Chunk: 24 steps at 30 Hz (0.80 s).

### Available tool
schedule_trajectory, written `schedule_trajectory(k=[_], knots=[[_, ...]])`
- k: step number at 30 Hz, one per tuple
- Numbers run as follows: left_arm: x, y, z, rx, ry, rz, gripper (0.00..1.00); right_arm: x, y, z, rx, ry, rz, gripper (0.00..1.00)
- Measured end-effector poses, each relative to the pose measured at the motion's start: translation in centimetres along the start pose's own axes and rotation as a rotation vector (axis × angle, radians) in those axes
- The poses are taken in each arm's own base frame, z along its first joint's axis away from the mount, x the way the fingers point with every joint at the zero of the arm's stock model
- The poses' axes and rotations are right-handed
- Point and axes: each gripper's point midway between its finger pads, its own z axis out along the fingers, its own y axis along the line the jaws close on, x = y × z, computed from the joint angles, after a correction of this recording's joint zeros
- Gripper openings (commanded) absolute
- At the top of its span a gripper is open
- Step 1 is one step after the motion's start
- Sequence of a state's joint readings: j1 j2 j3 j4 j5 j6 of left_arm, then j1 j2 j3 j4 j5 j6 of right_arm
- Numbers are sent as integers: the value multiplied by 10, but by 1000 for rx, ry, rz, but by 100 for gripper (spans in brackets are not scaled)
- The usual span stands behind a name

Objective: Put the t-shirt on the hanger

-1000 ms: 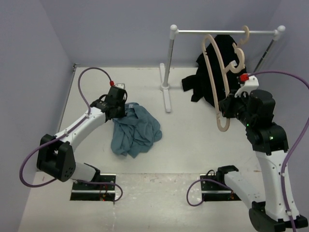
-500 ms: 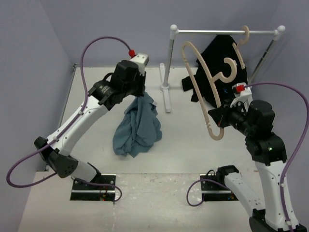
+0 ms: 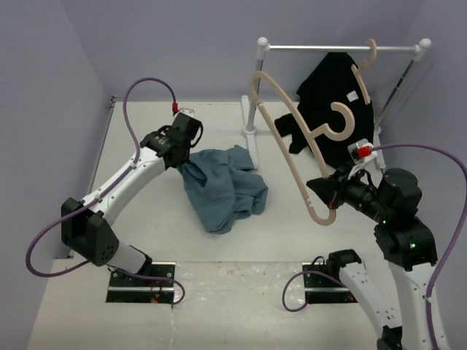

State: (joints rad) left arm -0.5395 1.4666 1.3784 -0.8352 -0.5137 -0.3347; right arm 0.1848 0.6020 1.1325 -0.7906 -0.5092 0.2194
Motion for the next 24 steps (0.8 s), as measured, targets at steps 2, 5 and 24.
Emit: schedule_trajectory(k=[2, 5, 24], knots=[[23, 13, 14, -60, 72, 9, 0, 13, 6, 5, -53, 46, 14, 0], [14, 12, 10, -54, 52, -6, 0, 36, 18, 12, -143, 130, 30, 0], [-80, -15, -13, 146, -131, -126, 0, 126, 47, 57, -214, 514, 36, 0]])
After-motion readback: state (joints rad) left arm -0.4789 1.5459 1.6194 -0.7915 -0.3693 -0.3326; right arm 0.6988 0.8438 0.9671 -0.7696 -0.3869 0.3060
